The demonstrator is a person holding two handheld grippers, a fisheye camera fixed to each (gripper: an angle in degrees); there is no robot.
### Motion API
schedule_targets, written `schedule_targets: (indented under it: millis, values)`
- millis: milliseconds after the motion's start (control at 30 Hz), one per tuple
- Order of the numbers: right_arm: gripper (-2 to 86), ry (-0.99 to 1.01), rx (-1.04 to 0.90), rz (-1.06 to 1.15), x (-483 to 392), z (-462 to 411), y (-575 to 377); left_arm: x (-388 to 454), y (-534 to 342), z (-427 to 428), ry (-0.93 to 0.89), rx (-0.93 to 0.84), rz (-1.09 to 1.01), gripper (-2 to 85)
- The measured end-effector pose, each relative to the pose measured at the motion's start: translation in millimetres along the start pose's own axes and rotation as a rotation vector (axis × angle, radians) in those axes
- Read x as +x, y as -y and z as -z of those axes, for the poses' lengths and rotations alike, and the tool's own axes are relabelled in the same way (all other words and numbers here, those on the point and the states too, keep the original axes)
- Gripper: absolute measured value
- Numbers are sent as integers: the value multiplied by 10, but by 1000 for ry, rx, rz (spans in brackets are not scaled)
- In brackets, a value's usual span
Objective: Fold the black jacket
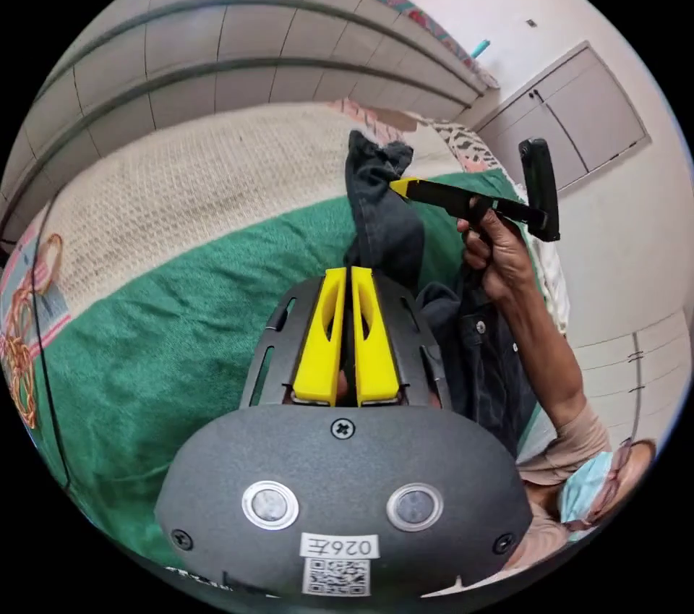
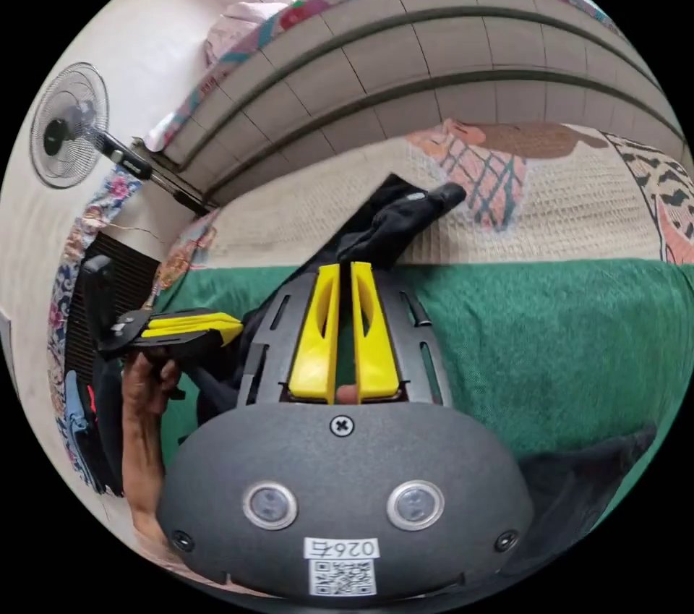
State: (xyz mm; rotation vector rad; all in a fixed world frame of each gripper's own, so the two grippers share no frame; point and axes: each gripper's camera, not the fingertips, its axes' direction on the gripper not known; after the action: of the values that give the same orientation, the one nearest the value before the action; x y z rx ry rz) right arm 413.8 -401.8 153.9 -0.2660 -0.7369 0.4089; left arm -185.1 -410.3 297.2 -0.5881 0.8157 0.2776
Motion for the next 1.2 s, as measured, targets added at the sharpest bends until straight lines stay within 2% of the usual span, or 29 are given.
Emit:
schedule_targets:
  millis: [100, 167, 200, 233, 267, 367, 467, 533, 600, 667, 733, 867, 1033, 1100, 1200]
  values:
    - [-9, 106, 289, 96, -150, 682, -145, 377, -185, 451, 109, 228, -113, 6]
    - [-11, 249, 484, 323, -354, 1451, -499, 824, -567, 914, 123, 448, -225, 8]
    - [-10, 272, 520, 408, -423, 1650, -641, 938, -684, 1007, 118, 475, -253, 9]
    - [-8, 276, 562, 599, -589, 2045, -1018, 1166, -941, 1160, 93, 496, -318, 12]
    - [-4, 237, 551, 790, -757, 2360, -1469, 1370, -1223, 1263, 62, 501, -382, 15]
    - [13, 70, 353, 1058, -948, 2750, -2568, 1770, -1973, 1353, 57, 503, -447, 53]
    - [40, -101, 311, 979, -822, 2882, -3350, 1989, -2612, 1242, 143, 463, -396, 62]
    - [41, -132, 289, 891, -738, 2935, -3620, 2022, -2872, 1102, 177, 400, -323, 53]
    - [36, -140, 206, 839, -720, 2930, -3749, 2003, -3030, 947, 134, 314, -247, 49]
    - [28, -114, 143, 740, -733, 2868, -3775, 1976, -3181, 776, -24, 266, -176, 53]
    - [30, -58, 88, 677, -760, 2755, -3726, 1992, -3251, 681, -100, 288, -147, 60]
    - [65, 112, -89, 581, -815, 2321, -3622, 2099, -3231, 378, -179, 253, -77, 63]
    - [106, 266, -219, 493, -689, 1909, -3621, 2338, -3137, -19, -295, 254, -72, 52]
    - [112, 301, -261, 478, -642, 1792, -3605, 2365, -3076, -278, -324, 204, -48, 46]
    - [115, 336, -302, 501, -662, 1704, -3555, 2403, -2917, -671, -336, -19, -47, 49]
